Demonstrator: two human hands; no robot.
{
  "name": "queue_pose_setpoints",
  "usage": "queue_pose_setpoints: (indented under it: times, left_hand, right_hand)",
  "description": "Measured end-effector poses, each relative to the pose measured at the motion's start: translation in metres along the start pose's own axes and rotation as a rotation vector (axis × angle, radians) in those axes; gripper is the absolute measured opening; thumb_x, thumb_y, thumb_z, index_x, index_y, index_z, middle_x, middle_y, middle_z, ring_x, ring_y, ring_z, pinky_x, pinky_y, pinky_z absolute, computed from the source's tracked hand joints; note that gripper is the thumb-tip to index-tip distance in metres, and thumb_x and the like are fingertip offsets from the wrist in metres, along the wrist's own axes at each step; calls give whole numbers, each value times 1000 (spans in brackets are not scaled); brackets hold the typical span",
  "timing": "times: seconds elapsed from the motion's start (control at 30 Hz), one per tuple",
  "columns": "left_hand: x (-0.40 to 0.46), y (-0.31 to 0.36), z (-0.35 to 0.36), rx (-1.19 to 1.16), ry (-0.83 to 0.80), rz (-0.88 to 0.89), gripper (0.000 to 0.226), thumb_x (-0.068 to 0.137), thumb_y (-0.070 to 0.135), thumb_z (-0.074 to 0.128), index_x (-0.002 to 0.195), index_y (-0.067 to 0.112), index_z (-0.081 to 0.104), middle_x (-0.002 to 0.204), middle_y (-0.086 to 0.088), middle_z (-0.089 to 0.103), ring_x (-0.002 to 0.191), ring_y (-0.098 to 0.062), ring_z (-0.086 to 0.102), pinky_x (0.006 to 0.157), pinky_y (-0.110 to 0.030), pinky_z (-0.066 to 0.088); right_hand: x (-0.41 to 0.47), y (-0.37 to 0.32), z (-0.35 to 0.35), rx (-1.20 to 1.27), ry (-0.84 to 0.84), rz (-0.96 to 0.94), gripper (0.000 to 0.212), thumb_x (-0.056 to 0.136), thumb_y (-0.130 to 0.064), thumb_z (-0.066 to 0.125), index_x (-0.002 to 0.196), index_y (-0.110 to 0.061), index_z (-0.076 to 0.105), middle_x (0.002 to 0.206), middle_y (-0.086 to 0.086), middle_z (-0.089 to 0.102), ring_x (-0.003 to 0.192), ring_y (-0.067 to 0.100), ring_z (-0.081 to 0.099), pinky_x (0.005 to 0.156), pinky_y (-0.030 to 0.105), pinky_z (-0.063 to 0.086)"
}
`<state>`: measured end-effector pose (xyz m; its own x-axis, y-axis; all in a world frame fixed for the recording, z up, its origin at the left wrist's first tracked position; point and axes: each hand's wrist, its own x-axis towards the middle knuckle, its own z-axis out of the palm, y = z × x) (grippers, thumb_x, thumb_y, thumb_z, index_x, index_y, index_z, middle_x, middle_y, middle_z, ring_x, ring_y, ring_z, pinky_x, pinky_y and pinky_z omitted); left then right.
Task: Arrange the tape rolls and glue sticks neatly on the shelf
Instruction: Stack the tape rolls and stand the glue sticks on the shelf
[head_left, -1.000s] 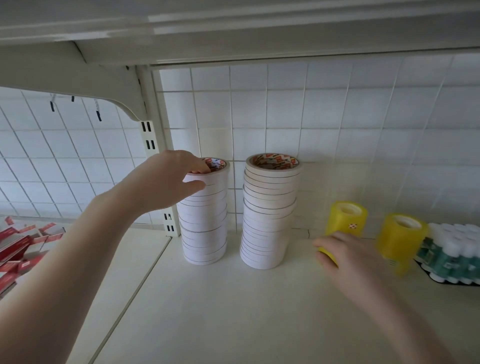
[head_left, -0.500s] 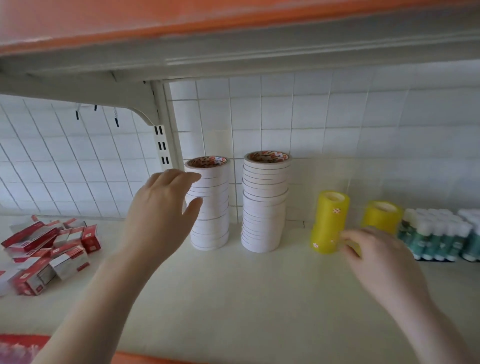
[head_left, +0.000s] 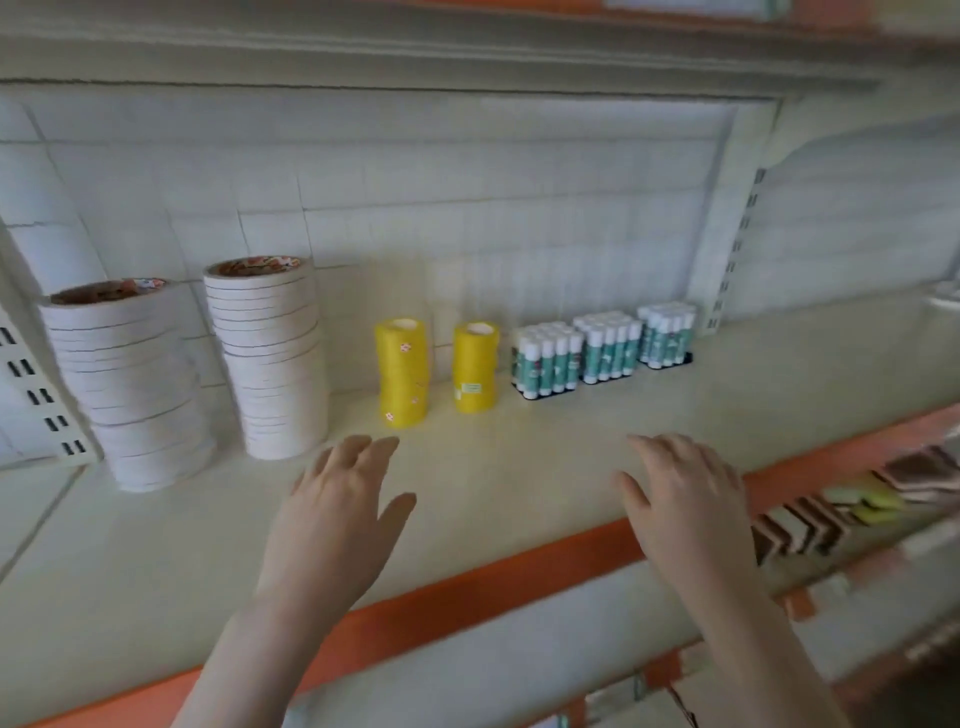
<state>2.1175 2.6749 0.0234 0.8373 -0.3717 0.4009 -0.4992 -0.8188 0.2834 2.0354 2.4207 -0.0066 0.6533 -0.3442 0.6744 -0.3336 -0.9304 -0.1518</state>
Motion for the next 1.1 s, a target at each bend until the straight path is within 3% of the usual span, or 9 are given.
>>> queue_pose_setpoints:
  times: [0.17,0.3,0.43,0.6,0.8,0.9,1.0,1.1]
  left_hand:
    - [30,98,52,-56,-43,97,56,85,36,63,135,18,47,138,-9,47,128,-28,41,102,-38,35]
    - [55,203,107,-75,-77,187,61,84,47,60,137,19,46,142,-11,44,132,-29,38,106,-41,31]
    - [79,328,158,-112,-114,211,86,69,70,22,139,24,43,145,-6,40,135,-27,34,107,-40,30]
    - [120,466,216,-209,-195,280,62,89,52,50,143,29,33,151,0,29,139,-19,23,111,-33,21]
    - [178,588,283,-254,-203,314,56,88,44,55,140,29,40,147,1,36,134,-20,32,108,-35,26]
    - [210,638,324,-284,-189,314,53,86,39,59,136,26,46,142,-2,42,130,-24,37,106,-37,30]
    - [242,684,361,-285,-208,317,57,87,50,55,139,29,42,144,1,39,132,-21,35,106,-34,29]
    - [276,731,388,-270,-199,340,60,86,57,46,140,34,36,147,5,34,134,-17,31,107,-30,26]
  right_hand:
    - [4,100,-9,-33,-5,111,37,70,-23,79,103,-8,68,95,16,66,87,36,63,76,44,50]
    - [9,217,-22,-45,-78,208,47,85,-38,60,124,-13,57,121,17,56,111,37,54,90,46,45]
    - [16,341,-45,-66,-171,269,55,89,-46,51,136,-17,46,136,12,47,126,30,44,101,42,38]
    - [41,476,-56,-82,-138,322,50,91,-40,51,133,-15,49,130,12,52,120,32,50,97,41,41]
    - [89,610,-36,-49,-112,364,41,93,-37,50,129,-17,52,129,6,53,118,25,51,97,38,41]
    - [121,670,-13,-22,-75,362,31,91,-30,55,118,-14,59,117,6,59,106,26,56,89,42,48]
    - [155,728,16,-12,-15,362,19,86,-21,63,102,-12,65,99,7,64,92,28,61,78,46,52]
    - [195,781,36,2,-1,362,19,85,-18,65,102,-10,67,99,8,65,92,29,62,76,42,51]
